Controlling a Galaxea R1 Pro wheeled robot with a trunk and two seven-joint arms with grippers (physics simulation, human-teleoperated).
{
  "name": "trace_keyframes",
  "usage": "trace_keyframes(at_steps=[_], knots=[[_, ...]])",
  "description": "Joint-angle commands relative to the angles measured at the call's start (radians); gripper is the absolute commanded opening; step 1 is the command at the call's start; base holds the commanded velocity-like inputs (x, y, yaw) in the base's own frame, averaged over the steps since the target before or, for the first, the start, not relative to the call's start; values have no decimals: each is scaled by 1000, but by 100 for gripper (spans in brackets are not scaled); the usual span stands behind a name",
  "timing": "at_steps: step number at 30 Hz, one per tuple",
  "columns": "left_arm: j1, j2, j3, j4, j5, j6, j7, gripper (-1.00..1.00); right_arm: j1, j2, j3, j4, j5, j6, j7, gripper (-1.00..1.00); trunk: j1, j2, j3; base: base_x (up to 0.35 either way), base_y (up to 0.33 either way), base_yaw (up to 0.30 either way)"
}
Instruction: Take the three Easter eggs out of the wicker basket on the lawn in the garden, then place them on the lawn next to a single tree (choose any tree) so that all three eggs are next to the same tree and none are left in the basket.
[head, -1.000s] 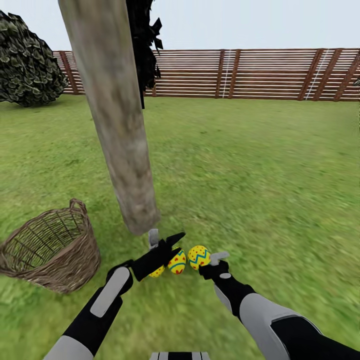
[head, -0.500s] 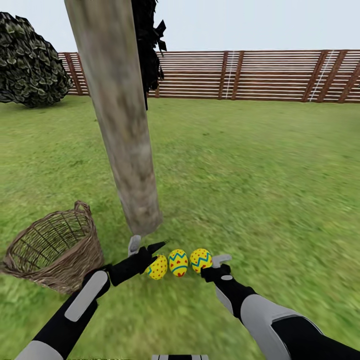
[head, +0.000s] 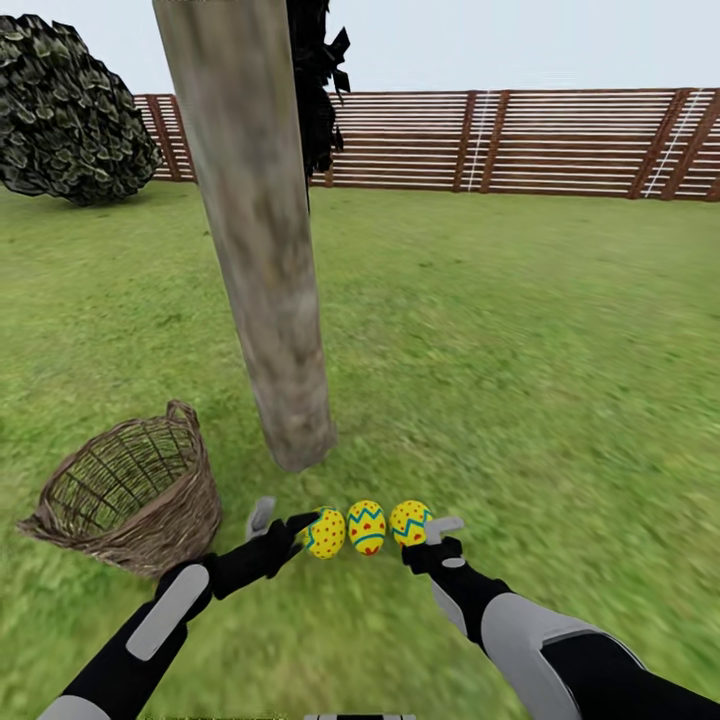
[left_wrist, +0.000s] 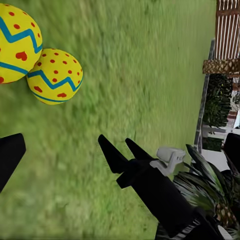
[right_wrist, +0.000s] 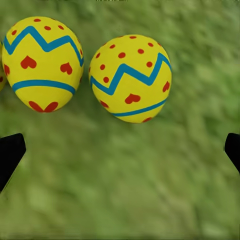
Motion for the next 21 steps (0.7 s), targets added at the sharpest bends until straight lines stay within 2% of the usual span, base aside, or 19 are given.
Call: trace_keyframes(at_steps=[1, 5, 7, 8, 9, 11, 13, 21], knots=[[-1, 1, -2, 4, 2, 1, -1, 100, 0, 1, 5, 2, 6, -2, -5, 100, -4, 7, 1, 0, 0, 102], [-1, 2, -3, 51, -6, 1, -1, 100, 5, 0, 5, 3, 6, -3, -2, 100, -19, 35, 11, 0, 0, 42], [-1, 2, -3, 77, -28, 0, -1, 100, 15, 0, 5, 4, 7, -7, 0, 100, -27, 49, 17, 0, 0, 11], [2, 2, -3, 95, -61, -1, -2, 100, 22, 1, 6, 4, 9, -10, -1, 100, -31, 56, 20, 0, 0, 5], [15, 1, -3, 110, -115, -6, -4, 100, 34, 1, 6, 4, 11, -14, -1, 100, -35, 63, 23, 0, 0, 2], [28, 0, -3, 116, -155, -8, -5, 100, 42, 0, 7, 4, 12, -17, -1, 100, -42, 77, 29, 0, 0, 1], [41, 1, -2, 120, -178, -9, -6, 100, 48, 0, 7, 4, 12, -18, -1, 100, -50, 91, 36, 0, 0, 0], [50, 1, 1, 153, -189, -10, -5, 100, 63, 1, 7, 4, 14, -19, 0, 100, -81, 147, 61, 0, 0, 0]])
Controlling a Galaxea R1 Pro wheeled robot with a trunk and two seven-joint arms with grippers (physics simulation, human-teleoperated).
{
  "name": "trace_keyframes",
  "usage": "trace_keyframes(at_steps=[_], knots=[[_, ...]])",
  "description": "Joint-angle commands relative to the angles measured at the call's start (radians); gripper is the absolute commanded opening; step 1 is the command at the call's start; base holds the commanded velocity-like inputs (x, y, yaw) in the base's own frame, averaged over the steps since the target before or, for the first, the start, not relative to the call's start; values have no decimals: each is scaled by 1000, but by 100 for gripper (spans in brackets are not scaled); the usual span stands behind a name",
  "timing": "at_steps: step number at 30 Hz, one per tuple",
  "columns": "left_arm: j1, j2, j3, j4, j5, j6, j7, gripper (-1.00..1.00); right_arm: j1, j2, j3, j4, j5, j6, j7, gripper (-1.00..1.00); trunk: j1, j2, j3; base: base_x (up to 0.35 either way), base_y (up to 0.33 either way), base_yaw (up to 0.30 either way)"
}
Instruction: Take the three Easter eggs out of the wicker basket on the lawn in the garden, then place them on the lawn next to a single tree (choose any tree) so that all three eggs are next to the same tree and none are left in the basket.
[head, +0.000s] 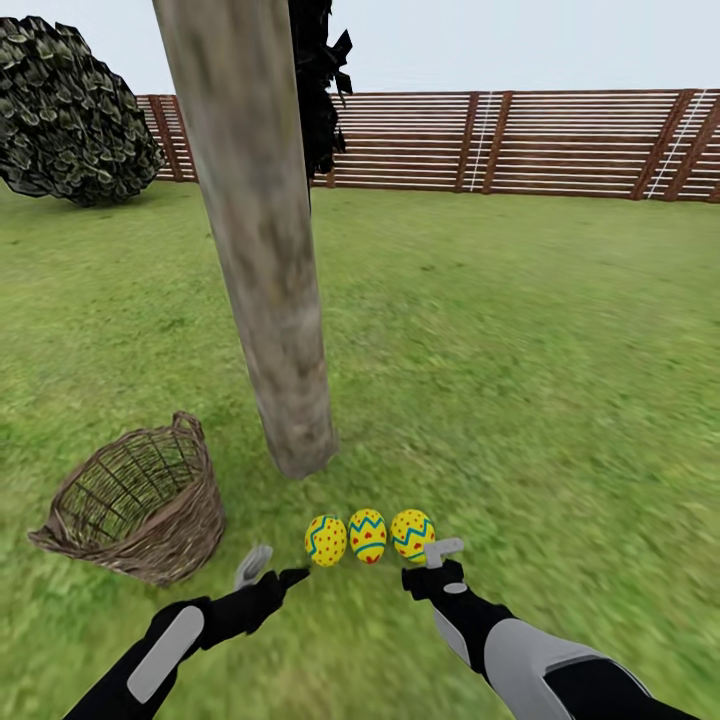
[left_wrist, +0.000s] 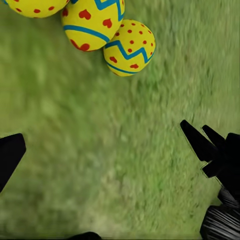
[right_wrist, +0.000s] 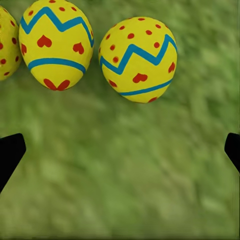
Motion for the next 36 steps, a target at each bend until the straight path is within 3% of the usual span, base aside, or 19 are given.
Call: trace_keyframes(at_steps=[1, 5, 12, 20, 27, 32, 34, 36], knots=[[-1, 1, -1, 10, 3, 2, -1, 100, 0, 0, 5, 1, 7, -1, -6, 100, -4, 7, 3, 0, 0, 0], [0, 2, -1, 31, -5, 0, 0, 100, 3, 0, 7, 3, 16, -3, -6, 100, -19, 35, 15, 0, 0, 0], [0, 1, -2, 113, -92, -2, 0, 100, 24, -8, 8, 33, 8, -1, -10, 100, -46, 84, 37, 0, 0, 0], [0, 3, 0, 235, -102, -30, 3, 100, 105, -20, 8, 42, 9, 5, -14, 100, -77, 140, 62, 0, 0, 0], [0, 54, -4, 349, -103, -121, 6, 100, 188, -51, 9, 51, 9, -1, -15, 100, -104, 189, 84, 0, 0, 0], [0, 60, -4, 428, -105, -182, 7, 100, 243, -63, 9, 54, 1, -2, -15, 100, -123, 224, 100, 0, 0, 0], [0, 59, -4, 443, -133, -198, 15, 100, 260, -65, 9, 55, 0, -3, -15, 100, -131, 238, 106, 0, 0, 0], [0, 56, -4, 450, -238, -205, 33, 100, 279, -67, 9, 55, 3, -3, -15, 100, -138, 252, 112, 0, 0, 0]])
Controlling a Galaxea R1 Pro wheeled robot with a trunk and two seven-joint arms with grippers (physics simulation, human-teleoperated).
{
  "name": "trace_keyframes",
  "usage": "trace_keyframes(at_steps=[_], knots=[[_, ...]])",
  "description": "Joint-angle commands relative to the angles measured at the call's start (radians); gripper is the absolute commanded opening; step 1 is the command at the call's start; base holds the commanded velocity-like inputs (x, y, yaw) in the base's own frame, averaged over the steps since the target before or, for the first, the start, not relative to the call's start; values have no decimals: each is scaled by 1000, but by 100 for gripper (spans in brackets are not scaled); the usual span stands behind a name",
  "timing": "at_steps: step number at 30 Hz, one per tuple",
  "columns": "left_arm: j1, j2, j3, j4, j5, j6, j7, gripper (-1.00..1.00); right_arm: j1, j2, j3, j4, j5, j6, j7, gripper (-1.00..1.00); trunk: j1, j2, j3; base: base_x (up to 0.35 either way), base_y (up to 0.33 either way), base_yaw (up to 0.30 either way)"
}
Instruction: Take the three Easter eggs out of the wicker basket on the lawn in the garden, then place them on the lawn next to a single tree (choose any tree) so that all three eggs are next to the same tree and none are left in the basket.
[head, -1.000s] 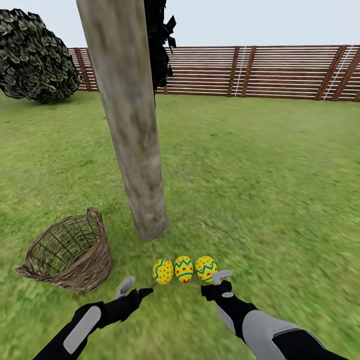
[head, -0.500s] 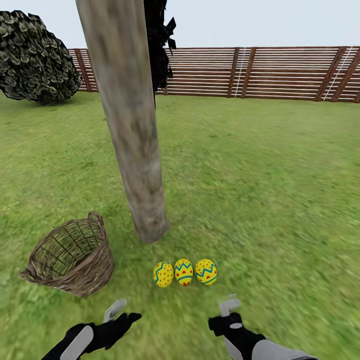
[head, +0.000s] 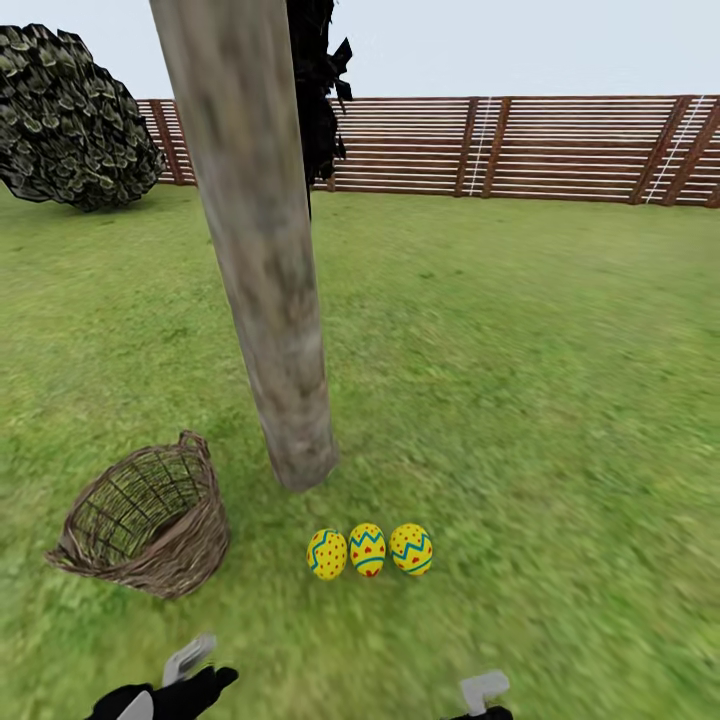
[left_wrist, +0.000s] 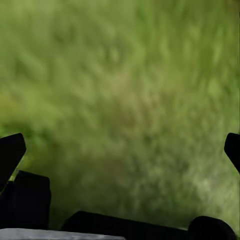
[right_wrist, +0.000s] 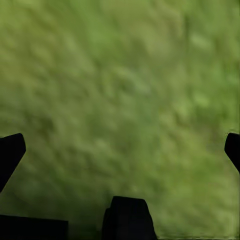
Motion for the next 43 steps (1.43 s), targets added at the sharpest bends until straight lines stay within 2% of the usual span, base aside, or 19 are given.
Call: trace_keyframes(at_steps=[1, 2, 3, 4, 8, 13, 19, 25, 29, 39, 43], knots=[[0, -1, -3, 1, -51, 1, 8, 100, 6, -1, 5, 1, 7, -2, -6, 100, -4, 7, 3, 0, 0, 0], [0, -4, -2, 5, -121, -1, 21, 100, 16, -4, 5, 2, 8, -2, -6, 100, -8, 14, 6, 0, 0, 0], [0, -6, -2, 7, -139, -1, 24, 100, 19, -5, 5, 2, 8, -2, -5, 100, -12, 21, 9, 0, 0, 0], [0, -11, -1, 19, -175, -2, 32, 100, 28, -8, 5, 2, 8, -2, -5, 100, -16, 28, 12, 0, 0, 0], [0, -29, -2, 92, -210, -7, 39, 100, 44, -10, 5, 7, 9, -2, -5, 100, -31, 56, 24, 0, 0, 0], [0, -33, -2, 169, -215, -31, 41, 100, 69, -10, 5, 19, 8, -1, -5, 100, -50, 91, 40, 0, 0, 0], [0, -34, -2, 268, -215, -103, 41, 100, 78, -10, 5, 21, 8, -1, -5, 100, -73, 133, 59, 0, 0, 0], [0, -39, -2, 330, -215, -114, 40, 100, 84, -10, 5, 23, 7, 0, -4, 100, -96, 175, 78, 0, 0, 0], [1, -52, -2, 347, -215, -113, 40, 100, 89, -9, 5, 24, 7, 1, -3, 100, -111, 203, 90, 0, 0, 0], [1, -90, -3, 458, -219, -108, 38, 100, 93, -12, 5, 25, 8, 0, -2, 100, -150, 273, 122, 0, 0, 0], [26, -102, -3, 469, -221, -110, 39, 100, 93, -12, 5, 25, 8, 0, -2, 100, -165, 301, 134, 0, 0, 0]])
